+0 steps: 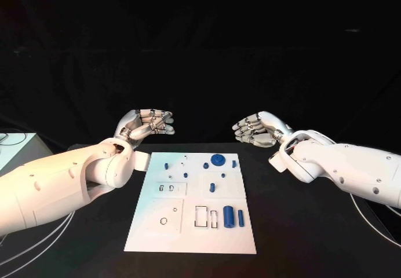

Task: Assemble the parts on the task board

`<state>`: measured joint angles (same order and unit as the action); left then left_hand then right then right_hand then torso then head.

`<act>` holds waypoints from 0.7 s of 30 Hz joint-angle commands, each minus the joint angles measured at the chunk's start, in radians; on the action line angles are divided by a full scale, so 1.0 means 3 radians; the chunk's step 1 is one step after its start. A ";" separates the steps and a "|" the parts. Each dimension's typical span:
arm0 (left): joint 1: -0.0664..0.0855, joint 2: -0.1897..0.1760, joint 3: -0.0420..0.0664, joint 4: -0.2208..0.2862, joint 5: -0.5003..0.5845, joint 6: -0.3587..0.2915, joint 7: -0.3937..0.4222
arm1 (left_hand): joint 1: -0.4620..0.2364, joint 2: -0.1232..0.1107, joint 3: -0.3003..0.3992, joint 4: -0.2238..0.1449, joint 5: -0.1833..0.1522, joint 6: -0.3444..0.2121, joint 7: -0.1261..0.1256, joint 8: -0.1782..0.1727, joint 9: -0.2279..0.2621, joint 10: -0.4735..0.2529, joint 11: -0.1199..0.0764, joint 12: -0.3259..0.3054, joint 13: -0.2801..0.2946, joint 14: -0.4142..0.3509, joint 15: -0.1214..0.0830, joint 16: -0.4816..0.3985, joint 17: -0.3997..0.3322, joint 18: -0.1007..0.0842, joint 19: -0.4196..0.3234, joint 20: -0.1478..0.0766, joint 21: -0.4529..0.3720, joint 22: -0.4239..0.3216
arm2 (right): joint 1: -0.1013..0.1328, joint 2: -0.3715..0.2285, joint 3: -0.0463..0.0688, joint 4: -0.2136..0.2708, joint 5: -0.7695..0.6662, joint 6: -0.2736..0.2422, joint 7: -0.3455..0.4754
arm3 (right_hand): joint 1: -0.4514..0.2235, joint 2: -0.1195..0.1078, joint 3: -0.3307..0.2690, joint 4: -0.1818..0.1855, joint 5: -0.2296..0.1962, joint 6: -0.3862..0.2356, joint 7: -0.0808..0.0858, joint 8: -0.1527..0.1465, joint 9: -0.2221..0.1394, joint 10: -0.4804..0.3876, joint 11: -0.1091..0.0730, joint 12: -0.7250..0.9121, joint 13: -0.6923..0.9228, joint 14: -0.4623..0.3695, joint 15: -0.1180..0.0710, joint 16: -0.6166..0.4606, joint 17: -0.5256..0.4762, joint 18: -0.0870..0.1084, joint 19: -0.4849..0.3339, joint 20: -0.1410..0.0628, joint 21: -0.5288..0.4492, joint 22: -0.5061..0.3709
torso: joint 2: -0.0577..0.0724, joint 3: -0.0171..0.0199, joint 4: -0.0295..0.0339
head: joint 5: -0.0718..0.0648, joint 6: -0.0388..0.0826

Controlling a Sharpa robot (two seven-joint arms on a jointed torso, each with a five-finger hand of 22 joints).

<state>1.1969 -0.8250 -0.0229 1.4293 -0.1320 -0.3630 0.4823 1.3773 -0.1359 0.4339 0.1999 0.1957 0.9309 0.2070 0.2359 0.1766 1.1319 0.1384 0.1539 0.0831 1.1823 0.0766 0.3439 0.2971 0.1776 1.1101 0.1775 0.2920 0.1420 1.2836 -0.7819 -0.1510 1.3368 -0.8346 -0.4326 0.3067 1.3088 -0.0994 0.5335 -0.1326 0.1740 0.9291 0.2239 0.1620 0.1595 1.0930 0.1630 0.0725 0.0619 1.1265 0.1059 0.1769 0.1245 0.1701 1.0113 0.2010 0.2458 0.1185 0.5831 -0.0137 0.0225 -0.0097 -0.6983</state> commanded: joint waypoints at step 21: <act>0.0003 -0.0552 0.0002 0.0805 -0.0351 0.0430 -0.0159 | -0.0079 -0.0115 0.0269 -0.0110 -0.0004 -0.0019 -0.0053 0.0058 0.0156 0.0210 -0.0082 -0.0191 0.0053 0.0096 -0.0142 0.1686 0.1168 0.0010 0.0056 -0.0184 0.1296 0.0842 | 0.0047 0.0444 0.0006 -0.0285 -0.2151 0.0498 -0.0897 | -0.0079 -0.0356 0.0172 0.0213 -0.0036 0.0323 -0.0164 -0.0164 -0.0016 0.0238 -0.0198 -0.0034 0.0009 0.1164 -0.0333 0.2699 0.2274 -0.0117 0.0993 -0.0328 0.2611 0.2219 | 0.0317 -0.0097 0.0247 | -0.0153 0.0040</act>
<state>1.1968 -0.9887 -0.0230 1.6621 -0.2068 -0.2838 0.4444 1.3592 -0.1699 0.5085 0.1665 0.1957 0.9329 0.1906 0.2475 0.2222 1.1870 0.1144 0.0995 0.0976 1.2030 0.0370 0.8406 0.6441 0.1775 1.1342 0.1234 0.6712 0.3890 1.2972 -0.6525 -0.1499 1.2533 -1.3709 -0.3307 0.0949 1.2858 -0.1973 0.5814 -0.0688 0.1701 1.0325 0.1748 0.1156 0.1537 1.1704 0.1046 0.0647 0.0640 1.4649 0.0013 0.9534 0.7765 0.1452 1.2999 0.1014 1.0057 0.7544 0.6652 -0.0393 0.0833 -0.0496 -0.6883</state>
